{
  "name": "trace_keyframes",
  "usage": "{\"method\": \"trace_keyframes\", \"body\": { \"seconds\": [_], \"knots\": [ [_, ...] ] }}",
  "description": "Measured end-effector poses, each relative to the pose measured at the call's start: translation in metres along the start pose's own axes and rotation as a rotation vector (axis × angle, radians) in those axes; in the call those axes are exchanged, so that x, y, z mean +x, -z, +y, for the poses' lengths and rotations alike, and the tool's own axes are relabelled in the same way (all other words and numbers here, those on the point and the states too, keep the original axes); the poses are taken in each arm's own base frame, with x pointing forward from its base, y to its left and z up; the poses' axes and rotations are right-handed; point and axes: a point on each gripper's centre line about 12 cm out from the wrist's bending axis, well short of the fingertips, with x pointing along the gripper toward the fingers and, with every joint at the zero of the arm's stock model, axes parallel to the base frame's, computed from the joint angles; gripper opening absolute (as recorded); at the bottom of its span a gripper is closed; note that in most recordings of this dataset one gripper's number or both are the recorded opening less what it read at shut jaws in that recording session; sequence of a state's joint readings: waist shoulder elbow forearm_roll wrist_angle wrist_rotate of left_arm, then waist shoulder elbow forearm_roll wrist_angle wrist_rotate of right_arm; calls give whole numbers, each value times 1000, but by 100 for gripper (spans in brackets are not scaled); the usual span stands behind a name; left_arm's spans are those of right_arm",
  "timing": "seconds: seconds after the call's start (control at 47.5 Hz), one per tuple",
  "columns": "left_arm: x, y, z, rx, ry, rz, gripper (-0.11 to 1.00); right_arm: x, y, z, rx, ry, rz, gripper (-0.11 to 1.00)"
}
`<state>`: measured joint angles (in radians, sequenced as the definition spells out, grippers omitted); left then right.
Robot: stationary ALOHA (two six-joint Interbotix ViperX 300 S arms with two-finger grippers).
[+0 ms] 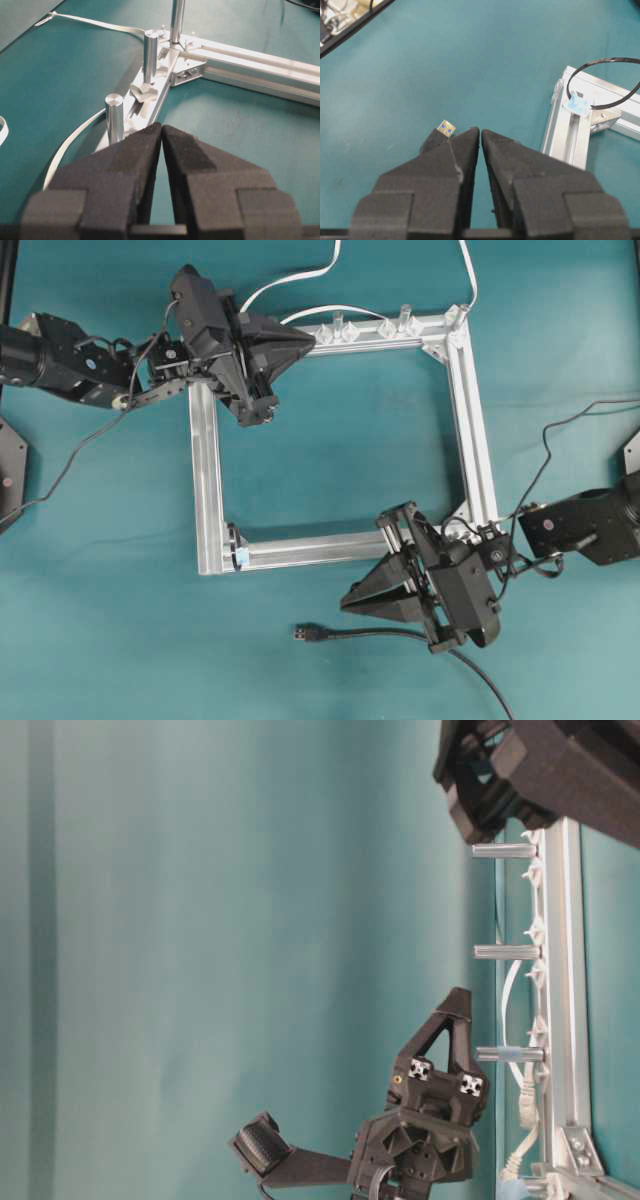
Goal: Insert the wire through the string loop located on the left side.
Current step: 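Move the right gripper open over the black USB cable plug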
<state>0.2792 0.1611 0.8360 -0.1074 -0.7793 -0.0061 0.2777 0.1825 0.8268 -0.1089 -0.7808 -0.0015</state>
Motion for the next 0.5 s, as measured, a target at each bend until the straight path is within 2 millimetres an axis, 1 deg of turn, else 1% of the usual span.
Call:
{"method": "trace_keyframes", "body": {
  "seconds": [0.021, 0.042, 0.105, 0.147, 0.231, 0.294, 0.505],
  "knots": [
    [0, 0, 0, -2, 0, 2, 15, 0, 0, -1, 0, 1, 0, 20],
    [-1, 1, -1, 6, 7, 22, 12, 0, 0, 0, 6, 0, 0, 18],
    [-3, 1, -3, 14, 18, 68, 1, 0, -1, -1, 36, 15, -2, 5],
    [-5, 2, -4, 19, 24, 102, 0, 1, -2, -3, 65, 34, -5, 0],
    [-9, 2, -5, 22, 27, 165, 0, 2, -4, -8, 127, 76, -14, 0],
    [-11, 0, -5, 22, 28, 191, 0, 3, -6, -10, 141, 90, -21, 0],
    [-17, -13, -10, 25, 43, 175, 0, 7, -9, -2, 150, 72, -12, 0]
  ]
}}
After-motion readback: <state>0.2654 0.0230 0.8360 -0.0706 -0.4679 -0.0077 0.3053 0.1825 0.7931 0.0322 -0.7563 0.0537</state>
